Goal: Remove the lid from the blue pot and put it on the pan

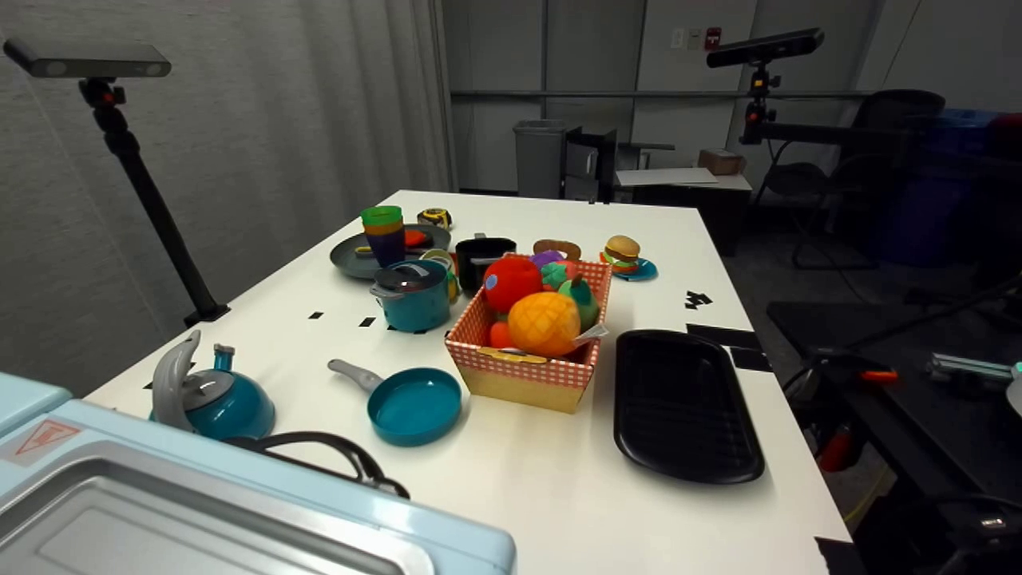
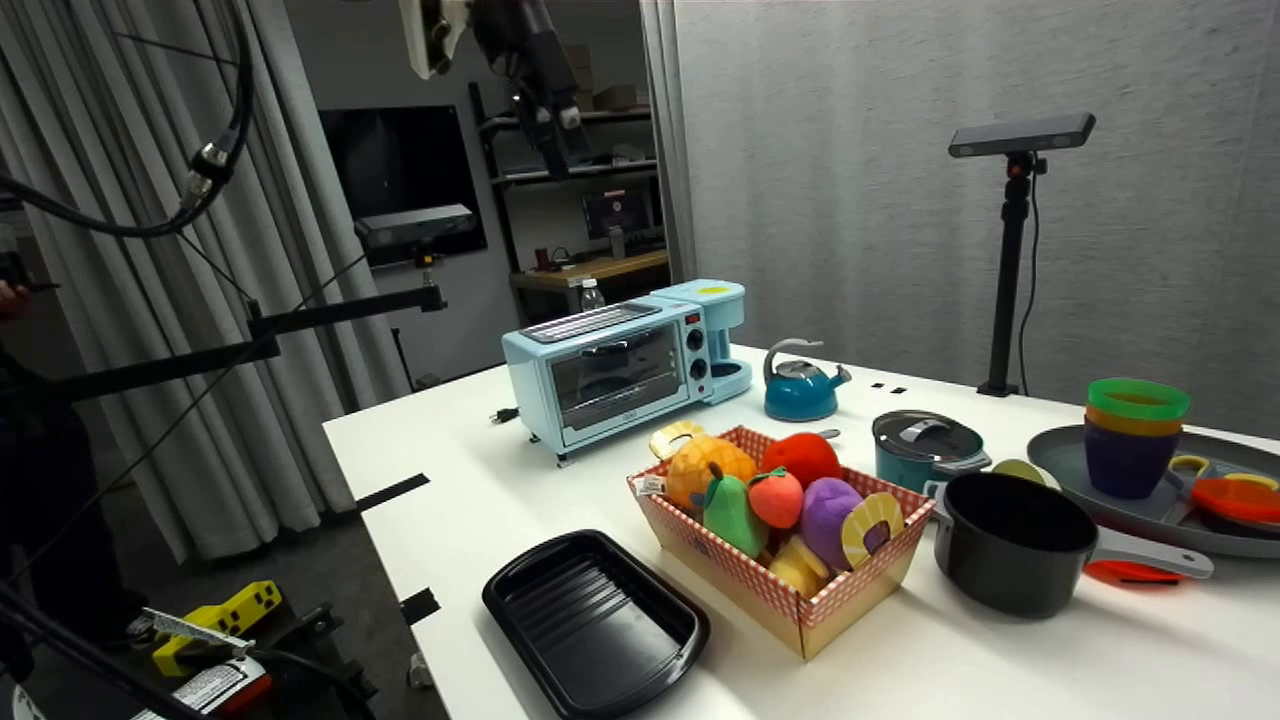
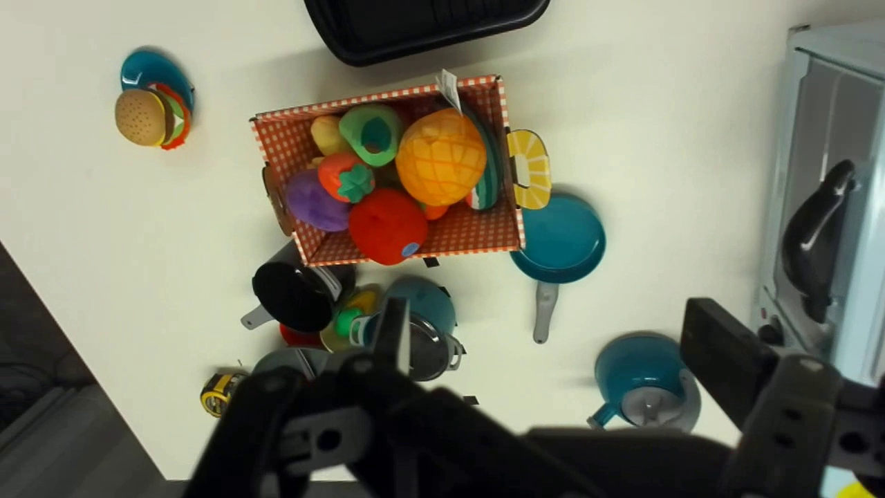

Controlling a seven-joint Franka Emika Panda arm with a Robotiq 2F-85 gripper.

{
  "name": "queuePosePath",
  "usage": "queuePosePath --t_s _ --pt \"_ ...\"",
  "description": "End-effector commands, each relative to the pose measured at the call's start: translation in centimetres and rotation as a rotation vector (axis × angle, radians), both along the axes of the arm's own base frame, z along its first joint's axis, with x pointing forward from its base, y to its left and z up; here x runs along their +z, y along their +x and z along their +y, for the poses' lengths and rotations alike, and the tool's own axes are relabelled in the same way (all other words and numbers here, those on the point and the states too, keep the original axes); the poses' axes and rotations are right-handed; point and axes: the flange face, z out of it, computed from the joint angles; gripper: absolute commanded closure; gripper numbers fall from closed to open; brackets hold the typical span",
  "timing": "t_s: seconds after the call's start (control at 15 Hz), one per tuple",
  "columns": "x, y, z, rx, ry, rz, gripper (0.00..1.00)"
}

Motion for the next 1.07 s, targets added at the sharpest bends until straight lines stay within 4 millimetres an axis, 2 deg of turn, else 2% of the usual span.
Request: queuePosePath --t_s 0.0,0.2,0.27,0.4,0.8,1.0 --pt "-3.0 2.6 -4.1 -0.077 -0.029 0.011 0.00" --pt "-5.0 3.6 -7.7 -0.148 -0.037 0.026 0.00" --pt "-4.9 2.7 -6.3 -0.106 -0.023 0.046 0.00" --pt "-5.7 3.0 -7.2 -0.119 -0.023 0.058 0.00" --pt "-5.7 3.1 -6.4 -0.103 -0.014 0.055 0.00" --pt "-8.6 4.7 -7.9 -0.121 -0.026 0.092 0.00"
